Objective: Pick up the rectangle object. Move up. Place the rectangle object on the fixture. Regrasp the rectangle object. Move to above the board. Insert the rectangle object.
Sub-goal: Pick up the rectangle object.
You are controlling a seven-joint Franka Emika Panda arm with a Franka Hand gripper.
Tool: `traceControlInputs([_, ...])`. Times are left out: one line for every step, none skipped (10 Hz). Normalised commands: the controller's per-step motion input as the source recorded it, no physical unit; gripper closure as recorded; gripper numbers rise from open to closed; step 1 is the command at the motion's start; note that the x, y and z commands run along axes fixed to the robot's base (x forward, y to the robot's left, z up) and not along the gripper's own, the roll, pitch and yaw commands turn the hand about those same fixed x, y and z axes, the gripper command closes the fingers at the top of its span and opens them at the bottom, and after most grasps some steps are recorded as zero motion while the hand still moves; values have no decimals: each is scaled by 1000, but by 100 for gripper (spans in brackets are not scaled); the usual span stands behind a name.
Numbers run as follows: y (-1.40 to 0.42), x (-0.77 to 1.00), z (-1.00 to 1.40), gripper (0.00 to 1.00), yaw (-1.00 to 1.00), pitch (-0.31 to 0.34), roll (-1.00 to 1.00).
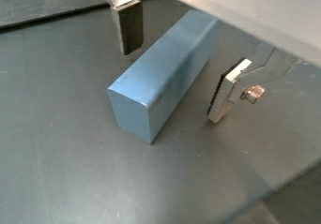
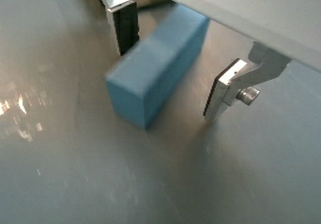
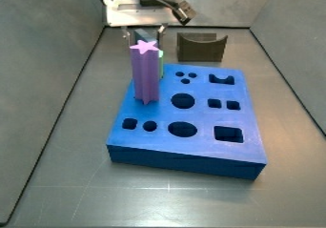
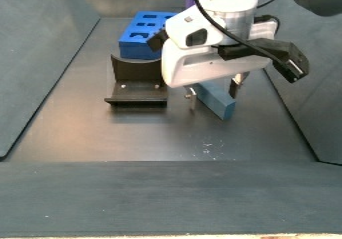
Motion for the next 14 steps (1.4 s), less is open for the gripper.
traceControlInputs([0, 0, 0, 100, 0, 0, 0])
traceControlInputs([0, 0, -29, 100, 0, -37, -20])
traceControlInputs([0, 0, 0, 100, 0, 0, -17])
traceControlInputs([-251, 54, -29, 100, 97, 0, 9])
traceControlInputs([0, 0, 0, 100, 0, 0, 0])
traceControlInputs([0, 0, 0, 100, 0, 0, 0])
traceControlInputs([0, 0, 0, 100, 0, 0, 0])
traceControlInputs([0, 0, 0, 100, 0, 0, 0])
traceControlInputs([0, 0, 0, 100, 0, 0, 0])
traceControlInputs([0, 0, 0, 100, 0, 0, 0])
traceControlInputs([0, 0, 0, 100, 0, 0, 0])
traceControlInputs([0, 0, 0, 100, 0, 0, 0])
traceControlInputs([0, 0, 0, 100, 0, 0, 0])
traceControlInputs([0, 0, 0, 100, 0, 0, 0])
